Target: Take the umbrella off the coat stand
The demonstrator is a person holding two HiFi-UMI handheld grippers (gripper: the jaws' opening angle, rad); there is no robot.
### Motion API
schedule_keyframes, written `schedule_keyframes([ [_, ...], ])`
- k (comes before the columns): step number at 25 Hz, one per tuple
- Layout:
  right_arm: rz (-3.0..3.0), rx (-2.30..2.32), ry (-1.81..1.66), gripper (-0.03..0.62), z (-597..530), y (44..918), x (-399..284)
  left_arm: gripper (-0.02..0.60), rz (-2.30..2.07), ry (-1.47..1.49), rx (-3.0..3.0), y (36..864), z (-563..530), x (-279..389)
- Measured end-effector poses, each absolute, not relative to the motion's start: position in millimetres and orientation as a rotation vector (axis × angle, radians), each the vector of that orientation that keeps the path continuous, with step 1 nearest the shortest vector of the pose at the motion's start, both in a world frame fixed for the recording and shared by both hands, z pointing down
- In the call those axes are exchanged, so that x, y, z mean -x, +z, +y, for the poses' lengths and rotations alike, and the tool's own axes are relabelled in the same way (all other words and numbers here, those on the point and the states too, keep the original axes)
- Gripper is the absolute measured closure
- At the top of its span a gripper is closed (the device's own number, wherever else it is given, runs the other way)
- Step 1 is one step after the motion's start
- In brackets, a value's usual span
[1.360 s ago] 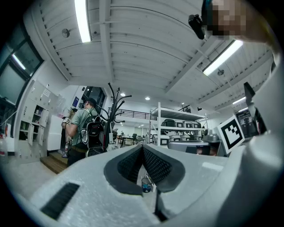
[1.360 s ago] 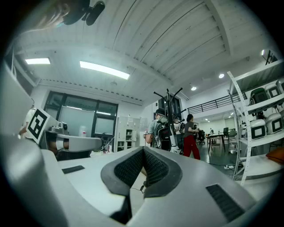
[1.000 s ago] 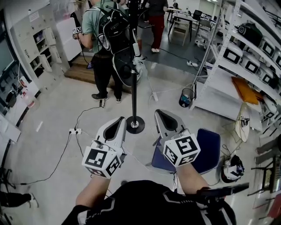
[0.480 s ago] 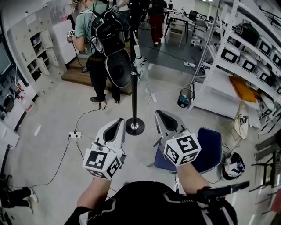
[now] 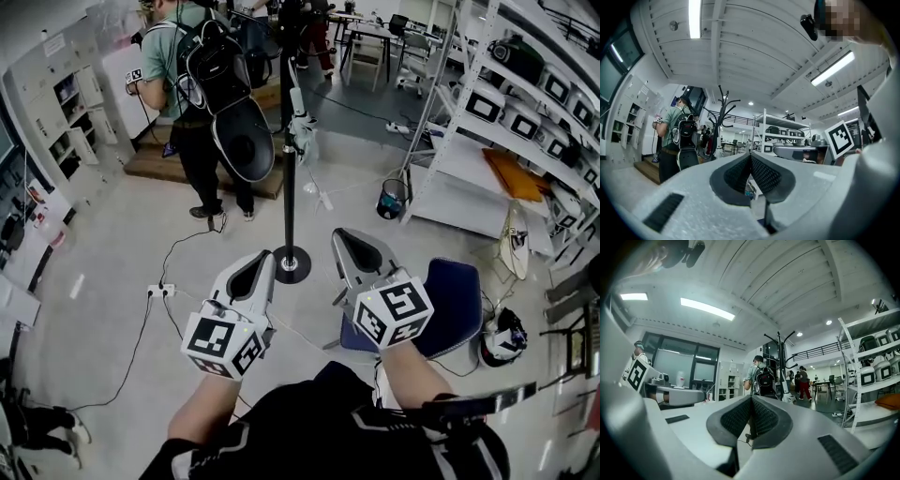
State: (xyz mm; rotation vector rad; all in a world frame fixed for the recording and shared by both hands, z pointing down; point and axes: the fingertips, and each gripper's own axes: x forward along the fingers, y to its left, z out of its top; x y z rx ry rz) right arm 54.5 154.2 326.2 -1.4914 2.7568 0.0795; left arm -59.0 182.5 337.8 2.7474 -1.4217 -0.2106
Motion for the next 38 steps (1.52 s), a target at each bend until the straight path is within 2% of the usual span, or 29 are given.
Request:
schedule_keyframes([
  [11, 2.795, 1.435, 0.121, 0.591, 136, 325, -32, 0.572, -1.423, -0.224, -2.741, 344, 162, 68],
  [38, 2.803, 1.307, 0.098, 0.591, -58, 315, -56, 0.572, -1.505, -0.156, -2.693, 339, -26, 44],
])
